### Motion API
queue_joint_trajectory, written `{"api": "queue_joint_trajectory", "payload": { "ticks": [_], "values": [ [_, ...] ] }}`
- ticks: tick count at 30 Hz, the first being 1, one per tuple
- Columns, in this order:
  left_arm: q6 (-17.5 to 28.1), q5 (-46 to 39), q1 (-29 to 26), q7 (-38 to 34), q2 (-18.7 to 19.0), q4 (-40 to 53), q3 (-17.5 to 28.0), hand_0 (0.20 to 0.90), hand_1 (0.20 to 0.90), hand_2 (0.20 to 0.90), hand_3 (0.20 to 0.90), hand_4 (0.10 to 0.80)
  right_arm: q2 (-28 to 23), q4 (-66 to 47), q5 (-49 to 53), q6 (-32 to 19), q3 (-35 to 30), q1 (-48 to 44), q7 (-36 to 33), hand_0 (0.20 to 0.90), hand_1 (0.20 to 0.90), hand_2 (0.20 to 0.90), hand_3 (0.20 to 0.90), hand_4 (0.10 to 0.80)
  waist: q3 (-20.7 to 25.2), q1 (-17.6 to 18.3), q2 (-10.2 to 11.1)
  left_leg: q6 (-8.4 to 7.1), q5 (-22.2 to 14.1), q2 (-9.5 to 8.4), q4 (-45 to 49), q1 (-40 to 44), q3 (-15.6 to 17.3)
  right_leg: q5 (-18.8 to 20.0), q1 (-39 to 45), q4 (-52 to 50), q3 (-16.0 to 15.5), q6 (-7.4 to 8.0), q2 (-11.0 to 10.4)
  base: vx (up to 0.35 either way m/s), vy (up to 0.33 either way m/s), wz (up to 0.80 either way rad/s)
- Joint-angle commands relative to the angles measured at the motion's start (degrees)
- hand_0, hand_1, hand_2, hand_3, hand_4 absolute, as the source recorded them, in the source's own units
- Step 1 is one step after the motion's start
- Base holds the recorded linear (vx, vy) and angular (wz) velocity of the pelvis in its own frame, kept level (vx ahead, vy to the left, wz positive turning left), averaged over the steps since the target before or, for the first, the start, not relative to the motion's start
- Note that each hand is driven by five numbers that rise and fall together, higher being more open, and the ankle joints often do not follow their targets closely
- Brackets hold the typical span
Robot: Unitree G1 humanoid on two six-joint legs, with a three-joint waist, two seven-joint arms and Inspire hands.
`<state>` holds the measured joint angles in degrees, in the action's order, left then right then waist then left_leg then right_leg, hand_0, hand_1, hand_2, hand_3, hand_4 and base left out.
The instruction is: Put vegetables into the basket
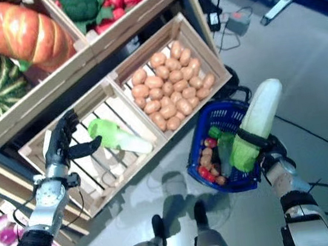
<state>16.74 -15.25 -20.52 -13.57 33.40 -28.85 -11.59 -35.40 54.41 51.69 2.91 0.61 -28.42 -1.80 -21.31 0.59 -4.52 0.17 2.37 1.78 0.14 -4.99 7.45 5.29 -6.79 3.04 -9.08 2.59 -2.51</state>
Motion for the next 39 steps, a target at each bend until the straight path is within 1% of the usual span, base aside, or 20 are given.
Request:
{"api": "queue_joint_trajectory", "payload": {
  "ticks": [1,3,5,7,8,10,11,13,16,18,21,23,24,25,28,31,32,34,36,39],
  "values": [
    [2.37,3.67,-8.57,-6.1,5.04,-0.48,1.23,0.9,0.9,0.9,0.9,0.8,-6.08,0.72,-4.01,-6.71,2.17,-7.88,0.91,0.3,0.3,0.3,0.3,0.4,-2.8,-0.66,1.66,-0.32,-6.38,-2.75,13.87,-8.58,-2.02,-10.87,-5.06,-16.11,-4.51,-4.87,-0.47,-0.105,-0.033,0.22],
    [2.22,7.37,-9.35,-8.24,6.03,-1.0,0.62,0.9,0.9,0.9,0.9,0.8,-6.45,1.53,-4.87,-6.43,3.1,-9.17,0.98,0.3,0.3,0.3,0.3,0.4,-3.49,-0.83,1.67,-0.11,-7.22,-2.87,16.85,-10.96,-2.13,-11.64,-7.55,-19.22,-4.55,-4.97,-0.75,-0.107,-0.038,0.1],
    [0.06,8.56,-10.77,-10.59,7.53,-1.11,-0.14,0.9,0.9,0.9,0.9,0.8,-6.44,1.33,-4.8,-5.63,4.54,-10.42,0.93,0.3,0.3,0.3,0.3,0.4,-4.57,-0.89,1.76,0.12,-8.35,-3.09,21.06,-14.24,-2.08,-12.9,-11.0,-23.94,-4.54,-5.21,-1.16,-0.125,-0.029,-0.07],
    [-0.58,11.19,-12.46,-12.51,8.41,-2.29,-0.92,0.9,0.9,0.9,0.9,0.8,-6.55,1.7,-5.18,-5.01,5.63,-11.55,1.38,0.3,0.3,0.3,0.3,0.4,-5.29,-0.85,1.82,0.32,-9.77,-3.15,25.36,-17.57,-1.97,-14.52,-14.28,-28.66,-4.68,-5.52,-1.74,-0.119,-0.012,0.02],
    [-0.7,13.89,-13.39,-13.63,9.18,-2.53,-1.5,0.9,0.9,0.9,0.9,0.8,-7.02,2.58,-4.35,-4.75,6.0,-12.24,2.03,0.3,0.3,0.3,0.3,0.4,-5.63,-0.92,1.81,0.48,-10.5,-3.13,27.45,-19.28,-1.79,-15.3,-15.99,-31.02,-4.87,-5.65,-2.19,-0.148,-0.007,0.11],
    [-2.1,19.18,-15.48,-16.36,11.69,-1.22,-2.81,0.9,0.9,0.9,0.9,0.8,-7.71,4.34,-0.75,-4.02,5.4,-13.9,2.75,0.3,0.3,0.3,0.3,0.4,-6.22,-1.08,1.61,1.17,-12.56,-2.96,34.03,-24.35,-1.19,-17.43,-21.03,-38.56,-5.39,-6.4,-4.06,-0.138,0.006,0.16],
    [-2.33,20.2,-15.71,-16.76,12.03,-1.0,-2.98,0.9,0.9,0.9,0.9,0.8,-7.73,4.68,-0.49,-4.0,5.23,-14.05,2.69,0.3,0.3,0.3,0.3,0.4,-6.29,-1.16,1.6,1.27,-13.0,-2.95,34.87,-24.9,-1.14,-17.81,-21.61,-39.52,-5.29,-6.43,-4.29,-0.097,0.021,0.14],
    [-3.41,22.78,-17.16,-18.02,13.53,0.05,-3.69,0.9,0.9,0.9,0.9,0.8,-7.97,6.38,0.05,-3.86,4.69,-15.44,2.24,0.3,0.3,0.3,0.3,0.4,-6.26,-1.23,1.43,2.14,-15.15,-2.59,40.41,-29.01,-0.58,-19.64,-26.0,-45.68,-5.12,-6.88,-5.81,-0.07,0.027,0.12],
    [-4.02,22.42,-18.47,-17.91,14.44,0.39,-4.59,0.9,0.9,0.9,0.9,0.8,-8.15,7.96,0.46,-3.43,4.61,-17.11,2.11,0.3,0.3,0.3,0.3,0.4,-6.41,-1.25,1.16,2.4,-16.57,-2.14,44.0,-31.59,-0.11,-20.68,-28.68,-49.35,-4.55,-7.05,-6.3,-0.047,0.036,0.06],
    [-4.47,22.65,-19.6,-18.37,14.69,0.63,-5.05,0.9,0.9,0.9,0.9,0.8,-8.36,9.16,0.14,-3.0,4.71,-18.81,2.69,0.3,0.3,0.3,0.3,0.4,-6.63,-1.0,0.76,2.68,-17.66,-1.53,47.72,-34.67,0.47,-21.7,-31.91,-53.43,-4.23,-7.56,-6.67,-0.048,0.039,-0.05],
    [-4.45,23.67,-21.21,-19.39,15.41,0.84,-5.68,0.9,0.9,0.9,0.9,0.8,-9.33,9.93,1.4,-2.6,5.26,-20.8,2.97,0.3,0.3,0.3,0.3,0.4,-6.65,-0.78,0.18,2.76,-18.32,-1.17,50.48,-37.63,1.1,-22.4,-35.18,-56.7,-3.63,-7.9,-6.9,-0.029,0.024,-0.07],
    [-3.78,25.14,-22.35,-20.53,16.55,0.56,-6.22,0.9,0.9,0.9,0.9,0.8,-9.92,9.85,3.25,-2.12,4.83,-21.88,1.44,0.3,0.3,0.3,0.3,0.4,-6.6,-0.46,-0.24,2.8,-18.48,-0.94,51.53,-39.14,1.52,-22.71,-37.18,-58.37,-3.06,-7.98,-7.0,0.0,0.0,0.0],
    [-3.54,25.74,-22.92,-21.58,17.02,0.37,-6.7,0.9,0.9,0.9,0.9,0.8,-10.06,10.04,4.45,-2.08,4.7,-22.28,0.18,0.401,0.401,0.401,0.401,0.467,-6.58,-0.3,-0.44,2.81,-18.48,-0.81,52.02,-39.8,1.67,-22.74,-38.05,-59.06,-2.72,-8.0,-6.98,0.0,0.0,0.0],
    [-3.37,27.29,-23.39,-23.11,17.21,0.41,-7.13,0.9,0.9,0.9,0.9,0.8,-9.97,10.0,5.29,-2.06,4.47,-22.64,-0.36,0.9,0.9,0.9,0.9,0.8,-6.61,-0.21,-0.61,2.77,-18.53,-0.78,52.63,-40.45,1.69,-22.76,-38.82,-59.71,-2.4,-7.98,-6.97,-0.013,0.03,-0.05],
    [-3.45,32.07,-24.63,-26.09,18.79,0.85,-8.33,0.9,0.9,0.9,0.9,0.8,-10.11,9.44,4.1,-1.96,4.4,-23.79,-1.46,0.9,0.9,0.9,0.9,0.8,-6.71,-0.06,-0.9,2.69,-18.74,-0.68,53.46,-41.54,1.82,-22.81,-40.28,-60.81,-1.8,-7.86,-6.82,-0.001,0.032,-0.01],
    [-4.85,33.62,-25.94,-25.68,20.13,1.77,-9.58,0.9,0.9,0.9,0.9,0.8,-10.73,9.57,3.66,-1.43,5.32,-24.92,-0.73,0.9,0.9,0.9,0.9,0.8,-6.79,0.0,-1.04,2.57,-18.76,-0.55,53.56,-41.86,1.97,-22.7,-40.81,-60.97,-1.45,-7.74,-6.64,0.019,0.039,-0.01],
    [-5.78,34.96,-27.22,-25.38,21.08,2.02,-10.88,0.9,0.9,0.9,0.9,0.8,-11.32,9.65,3.9,-1.21,6.05,-25.7,-0.38,0.9,0.9,0.9,0.9,0.8,-6.92,0.09,-1.03,2.45,-18.66,-0.57,53.36,-41.76,1.96,-22.51,-40.77,-60.74,-1.26,-7.63,-6.44,0.022,0.032,-0.05],
    [-6.0,35.65,-27.83,-25.59,21.52,2.08,-11.62,0.9,0.9,0.9,0.9,0.8,-11.41,9.32,3.96,-1.2,6.34,-25.87,-0.33,0.9,0.9,0.9,0.9,0.8,-7.13,0.16,-0.95,2.45,-18.63,-0.47,53.36,-41.77,2.01,-22.37,-40.86,-60.69,-1.11,-7.58,-6.29,0.014,0.022,-0.04],
    [-5.84,37.22,-29.67,-25.71,22.64,1.81,-13.36,0.9,0.9,0.9,0.9,0.8,-11.83,9.04,3.71,-1.24,6.96,-26.44,-0.51,0.9,0.9,0.9,0.9,0.8,-7.44,0.34,-0.85,2.54,-18.57,-0.3,53.28,-41.85,2.18,-22.07,-41.03,-60.49,-0.99,-7.47,-6.04,0.0,0.0,0.0],
    [-6.44,38.68,-34.53,-25.12,24.22,0.37,-17.79,0.9,0.9,0.9,0.9,0.8,-12.43,9.6,3.21,-1.74,8.3,-27.87,-0.01,0.9,0.9,0.9,0.9,0.8,-7.86,0.89,-0.71,2.6,-18.59,0.04,53.49,-42.11,2.47,-21.82,-41.5,-60.71,-0.84,-7.29,-5.72,0.002,0.001,-0.02]
  ]
}}
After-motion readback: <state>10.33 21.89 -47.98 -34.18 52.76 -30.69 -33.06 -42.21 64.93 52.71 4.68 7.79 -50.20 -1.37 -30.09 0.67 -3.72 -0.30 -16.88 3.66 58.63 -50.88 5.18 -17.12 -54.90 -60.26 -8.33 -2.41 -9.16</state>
